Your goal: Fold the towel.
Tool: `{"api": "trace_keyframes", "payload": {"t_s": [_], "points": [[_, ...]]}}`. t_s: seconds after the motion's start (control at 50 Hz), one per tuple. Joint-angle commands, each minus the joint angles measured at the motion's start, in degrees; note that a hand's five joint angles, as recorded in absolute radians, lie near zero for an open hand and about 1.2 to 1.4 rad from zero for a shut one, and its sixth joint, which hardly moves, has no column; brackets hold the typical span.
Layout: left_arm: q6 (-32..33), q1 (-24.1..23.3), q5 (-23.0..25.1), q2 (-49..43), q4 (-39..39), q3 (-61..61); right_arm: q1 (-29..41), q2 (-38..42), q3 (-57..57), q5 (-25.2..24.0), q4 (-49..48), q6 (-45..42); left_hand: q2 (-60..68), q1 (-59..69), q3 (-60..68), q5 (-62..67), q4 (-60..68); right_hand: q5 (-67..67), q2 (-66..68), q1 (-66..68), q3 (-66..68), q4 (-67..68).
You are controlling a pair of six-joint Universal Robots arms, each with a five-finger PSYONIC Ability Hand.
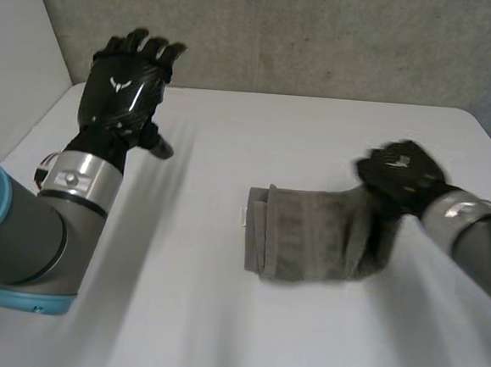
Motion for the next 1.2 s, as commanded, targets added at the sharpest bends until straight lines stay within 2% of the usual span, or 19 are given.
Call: {"api": "trace_keyframes", "payload": {"t_s": [0.02,0.06,0.1,0.12,0.14,0.18,0.24,0.34,0.52,0.64,0.8,0.92,0.96,1.0,1.1,1.14,1.16,1.18,1.2], "points": [[-1.90,-3.41,-3.82,-1.88,-2.36,5.24,15.89,7.64,-6.35,-0.20,-0.29,2.43,-4.81,-4.54,-3.76,-12.25,-4.95,3.66,5.62,4.37,3.60,3.33],[-2.43,-3.59,-4.36,-2.76,-3.07,5.96,20.97,10.80,-7.75,0.85,-0.29,3.30,-4.81,-4.54,-3.76,-12.25,-4.95,3.66,5.62,4.37,3.60,3.33],[-3.22,-4.72,-4.62,-3.90,-3.94,6.74,21.69,10.98,-7.75,0.94,-0.64,3.74,-4.81,-4.54,-3.76,-12.25,-4.95,3.66,5.62,4.37,3.60,3.33],[-3.22,-4.73,-4.62,-3.91,-3.95,6.75,21.43,10.72,-7.75,1.29,-1.16,5.14,-4.81,-4.54,-3.76,-12.25,-4.95,-3.44,-1.48,-2.74,-3.50,-3.77],[-3.40,-5.34,-4.62,-4.34,-4.21,7.01,21.43,10.72,-7.75,1.30,-1.17,5.15,-4.81,-4.54,-3.76,-12.25,-4.95,-3.51,-1.55,-2.81,-3.57,-3.84],[-3.40,-5.70,-4.62,-4.87,-4.39,7.19,20.64,8.28,-6.70,3.39,-2.31,10.05,-4.81,-4.54,-3.76,-12.25,-4.95,-66.34,-64.38,-65.63,-66.40,-66.67],[-3.49,-6.31,-4.54,-6.46,-4.65,7.98,19.41,5.71,-6.00,4.90,-2.40,12.10,-4.81,-4.54,-3.76,-12.25,-4.95,-66.34,-64.38,-65.63,-66.40,-66.67],[-3.58,-8.60,-4.54,-10.06,-5.88,10.44,12.65,0.79,-2.22,6.66,-2.66,19.90,-4.81,-4.54,-3.76,-12.25,-4.95,-66.34,-64.38,-65.63,-66.40,-66.67],[-5.24,-13.95,-4.62,-19.62,-11.40,17.37,10.09,1.49,-0.90,6.57,-2.40,23.70,-4.48,-4.20,-3.42,-11.91,-4.61,-66.34,-64.38,-65.63,-66.40,-66.67],[-6.73,-15.28,-4.80,-26.13,-18.26,19.49,9.83,9.40,-1.60,7.01,-2.75,23.17,-4.31,-4.03,-3.26,-11.74,-4.44,-66.34,-64.38,-65.63,-66.40,-66.67],[-8.50,-15.89,-4.80,-29.92,-21.08,19.40,9.65,17.75,-5.38,7.54,-2.13,21.06,-4.81,-4.54,-3.76,-12.25,-4.94,-66.34,-64.38,-65.63,-66.40,-66.67],[-8.59,-15.72,-4.80,-26.51,-21.96,19.75,8.95,16.70,-6.08,7.80,-1.96,20.71,-4.81,-4.54,-3.76,-12.25,-4.95,-66.34,-64.38,-65.63,-66.40,-66.67],[-8.59,-15.63,-4.80,-24.15,-22.66,20.19,9.04,13.71,-6.17,7.71,-1.43,21.06,-4.81,-4.54,-3.76,-12.25,-4.95,-66.34,-64.38,-65.63,-66.40,-66.67],[-8.50,-15.45,-4.89,-21.66,-23.63,20.55,9.30,6.10,-6.26,7.71,-0.21,21.59,-4.81,-4.54,-3.76,-12.25,-4.95,-66.34,-64.38,-65.63,-66.40,-66.67],[-8.32,-14.57,-5.50,-13.22,-28.82,23.89,9.12,-0.79,-7.05,8.41,-0.29,22.65,-4.81,-4.54,-3.76,-12.25,-4.95,-66.34,-64.38,-65.63,-66.40,-66.67],[-8.58,-11.26,-7.86,-7.28,-35.64,27.47,8.86,-4.13,-8.37,10.17,-0.20,24.75,-4.81,-4.54,-3.76,-12.25,-4.95,-66.34,-64.38,-65.63,-66.40,-66.67],[-8.59,-11.23,-7.88,-7.25,-35.68,27.49,8.60,-7.09,-9.41,12.87,-0.03,27.45,-4.81,-4.54,-3.76,-12.25,-4.95,-66.34,-64.38,-65.63,-66.40,-66.67],[-8.76,-9.23,-9.36,-5.33,-38.37,28.80,7.64,-9.47,-9.51,15.59,-0.02,29.31,-4.81,-4.54,-3.76,-12.25,-4.95,-66.34,-64.38,-65.63,-66.40,-66.67],[-8.94,-7.47,-10.76,-4.10,-40.58,29.77,7.63,-9.50,-9.51,15.62,-0.02,29.32,-4.81,-4.54,-3.76,-12.25,-4.95,-66.34,-64.38,-65.63,-66.40,-66.67]]}}
